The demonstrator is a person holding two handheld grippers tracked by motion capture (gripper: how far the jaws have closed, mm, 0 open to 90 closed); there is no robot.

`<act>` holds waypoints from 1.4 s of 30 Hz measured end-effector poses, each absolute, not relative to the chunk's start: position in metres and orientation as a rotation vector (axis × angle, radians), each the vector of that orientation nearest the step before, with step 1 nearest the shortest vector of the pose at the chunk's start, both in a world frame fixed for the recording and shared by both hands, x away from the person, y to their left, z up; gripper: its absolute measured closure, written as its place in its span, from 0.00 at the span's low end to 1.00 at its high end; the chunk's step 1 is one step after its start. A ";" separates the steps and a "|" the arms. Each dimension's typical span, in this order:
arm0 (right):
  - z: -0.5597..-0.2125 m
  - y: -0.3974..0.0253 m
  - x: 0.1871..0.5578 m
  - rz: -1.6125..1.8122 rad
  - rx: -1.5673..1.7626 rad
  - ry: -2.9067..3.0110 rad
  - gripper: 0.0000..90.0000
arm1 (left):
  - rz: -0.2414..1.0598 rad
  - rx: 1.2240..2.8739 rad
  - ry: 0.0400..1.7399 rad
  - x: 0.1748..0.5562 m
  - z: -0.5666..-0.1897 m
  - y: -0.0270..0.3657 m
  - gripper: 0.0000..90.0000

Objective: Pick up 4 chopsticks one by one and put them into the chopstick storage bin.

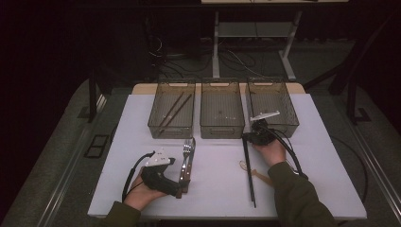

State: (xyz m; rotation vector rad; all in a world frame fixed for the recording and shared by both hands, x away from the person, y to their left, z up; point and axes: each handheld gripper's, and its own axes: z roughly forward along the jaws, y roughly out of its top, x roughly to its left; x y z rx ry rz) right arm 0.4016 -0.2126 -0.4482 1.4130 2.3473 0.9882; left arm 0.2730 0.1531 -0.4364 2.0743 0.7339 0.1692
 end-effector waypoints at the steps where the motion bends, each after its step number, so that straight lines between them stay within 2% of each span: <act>1: -0.448 -0.213 0.401 0.990 1.415 2.352 1.00 | 0.170 2.074 0.734 0.273 -0.436 0.153 0.00; 11: -0.439 -0.219 0.389 1.040 1.386 2.344 0.99 | 0.172 2.074 0.736 0.273 -0.436 0.153 0.00; 13: -0.437 -0.220 0.384 1.038 1.372 2.357 0.95 | 0.172 2.074 0.736 0.273 -0.436 0.153 0.00; 18: -0.434 -0.221 0.377 1.030 1.389 2.363 0.79 | 0.173 2.071 0.739 0.273 -0.436 0.153 0.00; 23: -0.440 -0.214 0.372 1.001 1.402 2.401 0.72 | 0.174 2.072 0.739 0.273 -0.436 0.153 0.00; 42: -0.441 -0.207 0.362 0.948 1.402 2.442 0.77 | 0.171 2.071 0.738 0.272 -0.436 0.153 0.00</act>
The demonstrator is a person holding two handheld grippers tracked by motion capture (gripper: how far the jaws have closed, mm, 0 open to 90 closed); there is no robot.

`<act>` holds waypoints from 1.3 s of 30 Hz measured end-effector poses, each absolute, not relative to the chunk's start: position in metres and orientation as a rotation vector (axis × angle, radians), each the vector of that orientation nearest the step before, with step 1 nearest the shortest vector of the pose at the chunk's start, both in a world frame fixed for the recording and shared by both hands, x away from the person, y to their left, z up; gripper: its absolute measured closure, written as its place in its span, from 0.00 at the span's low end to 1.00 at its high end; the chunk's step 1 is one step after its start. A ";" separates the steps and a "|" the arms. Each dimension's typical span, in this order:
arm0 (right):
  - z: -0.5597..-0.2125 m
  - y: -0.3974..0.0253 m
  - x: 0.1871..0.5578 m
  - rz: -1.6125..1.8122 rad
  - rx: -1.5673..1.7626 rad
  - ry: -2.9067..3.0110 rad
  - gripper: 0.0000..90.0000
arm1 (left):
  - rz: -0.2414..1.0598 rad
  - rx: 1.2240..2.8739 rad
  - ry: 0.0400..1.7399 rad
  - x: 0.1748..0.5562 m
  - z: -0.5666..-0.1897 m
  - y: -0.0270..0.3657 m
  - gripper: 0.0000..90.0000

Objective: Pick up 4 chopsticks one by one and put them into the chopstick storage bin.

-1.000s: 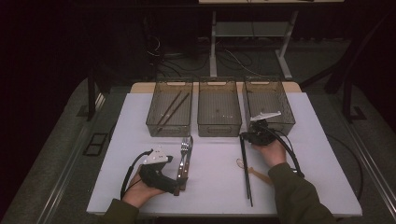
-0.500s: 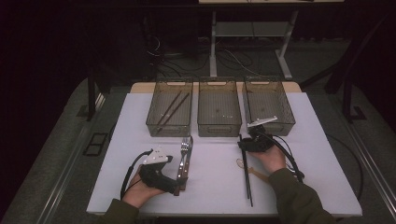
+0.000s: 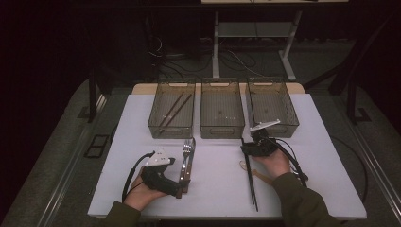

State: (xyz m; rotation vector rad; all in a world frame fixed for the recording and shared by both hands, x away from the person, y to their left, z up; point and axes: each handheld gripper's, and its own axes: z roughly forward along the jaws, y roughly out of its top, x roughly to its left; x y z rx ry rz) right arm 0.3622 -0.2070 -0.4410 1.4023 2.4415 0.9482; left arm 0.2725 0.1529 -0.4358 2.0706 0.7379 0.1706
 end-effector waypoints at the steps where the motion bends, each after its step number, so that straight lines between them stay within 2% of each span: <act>1: -0.441 -0.207 0.362 0.952 1.401 2.445 0.77 | 0.170 2.070 0.739 0.272 -0.436 0.153 0.00; 24: -0.440 -0.194 0.356 1.002 1.258 2.542 0.80 | 0.168 2.074 0.733 0.272 -0.436 0.153 0.00; 31: -0.440 -0.195 0.356 1.024 1.256 2.535 0.74 | 0.168 2.074 0.732 0.272 -0.436 0.153 0.00; 39: -0.432 -0.204 0.355 1.051 1.266 2.502 0.74 | 0.168 2.075 0.731 0.272 -0.436 0.153 0.00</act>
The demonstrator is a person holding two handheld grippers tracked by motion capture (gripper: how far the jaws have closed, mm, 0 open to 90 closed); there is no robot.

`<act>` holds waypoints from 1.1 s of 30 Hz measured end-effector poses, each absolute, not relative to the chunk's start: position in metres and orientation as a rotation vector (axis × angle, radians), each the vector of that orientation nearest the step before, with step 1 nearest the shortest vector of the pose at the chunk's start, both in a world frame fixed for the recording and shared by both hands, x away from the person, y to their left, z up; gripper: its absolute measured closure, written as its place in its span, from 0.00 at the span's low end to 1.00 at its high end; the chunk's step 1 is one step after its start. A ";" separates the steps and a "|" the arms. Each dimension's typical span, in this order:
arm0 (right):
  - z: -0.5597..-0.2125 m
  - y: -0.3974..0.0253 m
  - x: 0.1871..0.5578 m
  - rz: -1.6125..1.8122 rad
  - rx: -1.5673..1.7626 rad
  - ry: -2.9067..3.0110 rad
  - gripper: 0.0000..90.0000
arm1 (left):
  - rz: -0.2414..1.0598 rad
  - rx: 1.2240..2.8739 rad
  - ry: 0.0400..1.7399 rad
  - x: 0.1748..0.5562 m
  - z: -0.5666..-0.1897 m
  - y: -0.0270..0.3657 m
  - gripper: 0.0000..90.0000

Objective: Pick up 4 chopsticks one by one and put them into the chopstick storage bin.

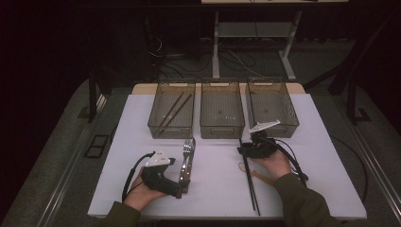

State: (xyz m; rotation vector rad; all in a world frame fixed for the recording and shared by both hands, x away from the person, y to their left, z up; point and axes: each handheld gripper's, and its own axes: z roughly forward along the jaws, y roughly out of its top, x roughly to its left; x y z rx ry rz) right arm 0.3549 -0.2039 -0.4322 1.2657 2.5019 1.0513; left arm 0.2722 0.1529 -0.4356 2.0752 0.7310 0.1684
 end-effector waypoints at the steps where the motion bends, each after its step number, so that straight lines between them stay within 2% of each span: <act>1: -0.432 -0.205 0.355 1.051 1.265 2.502 0.74 | 0.168 2.075 0.731 0.272 -0.436 0.153 0.00; 20: -0.425 -0.232 0.346 1.035 1.288 2.462 0.75 | 0.169 2.073 0.730 0.272 -0.435 0.153 0.00; 33: -0.431 -0.254 0.333 0.969 1.305 2.500 0.89 | 0.172 2.076 0.727 0.272 -0.435 0.152 0.00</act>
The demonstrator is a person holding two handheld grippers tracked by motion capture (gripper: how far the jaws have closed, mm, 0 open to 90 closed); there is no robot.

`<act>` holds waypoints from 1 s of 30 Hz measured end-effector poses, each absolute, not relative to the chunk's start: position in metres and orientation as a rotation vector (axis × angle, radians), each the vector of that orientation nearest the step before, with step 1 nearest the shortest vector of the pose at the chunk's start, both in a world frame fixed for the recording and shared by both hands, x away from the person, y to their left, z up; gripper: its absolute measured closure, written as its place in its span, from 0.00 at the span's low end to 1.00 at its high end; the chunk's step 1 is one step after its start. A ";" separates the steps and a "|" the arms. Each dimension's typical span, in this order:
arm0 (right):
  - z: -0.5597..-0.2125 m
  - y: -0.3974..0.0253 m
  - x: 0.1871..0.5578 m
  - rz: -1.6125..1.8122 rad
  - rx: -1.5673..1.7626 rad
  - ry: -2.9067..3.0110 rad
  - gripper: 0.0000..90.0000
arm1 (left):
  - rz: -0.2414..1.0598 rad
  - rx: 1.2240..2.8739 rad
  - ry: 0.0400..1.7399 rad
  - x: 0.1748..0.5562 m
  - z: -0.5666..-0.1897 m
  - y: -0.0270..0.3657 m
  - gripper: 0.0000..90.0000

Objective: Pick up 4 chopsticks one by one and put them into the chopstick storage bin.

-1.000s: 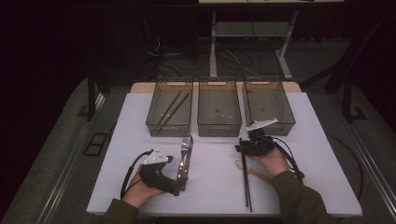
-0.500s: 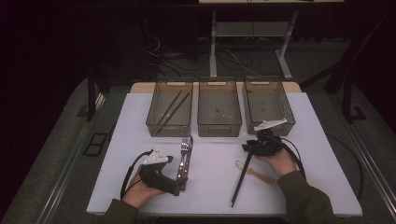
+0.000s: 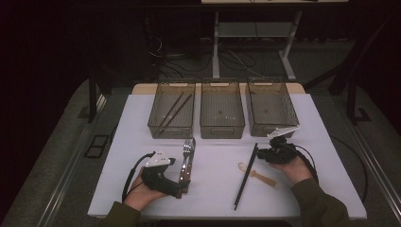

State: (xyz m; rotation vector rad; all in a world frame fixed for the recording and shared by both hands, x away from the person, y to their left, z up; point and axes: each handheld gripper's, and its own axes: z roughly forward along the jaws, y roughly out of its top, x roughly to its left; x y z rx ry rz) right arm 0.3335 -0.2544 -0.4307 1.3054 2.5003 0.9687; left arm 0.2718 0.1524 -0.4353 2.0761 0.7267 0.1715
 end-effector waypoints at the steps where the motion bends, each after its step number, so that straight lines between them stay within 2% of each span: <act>1: -0.432 -0.255 0.333 0.968 1.309 2.501 0.91 | 0.171 2.076 0.727 0.272 -0.435 0.152 0.00; 18: -0.432 -0.252 0.333 0.994 1.280 2.518 0.99 | 0.168 2.076 0.726 0.272 -0.435 0.152 0.00; 30: -0.435 -0.238 0.344 0.999 1.261 2.502 1.00 | 0.168 2.077 0.728 0.272 -0.436 0.152 0.00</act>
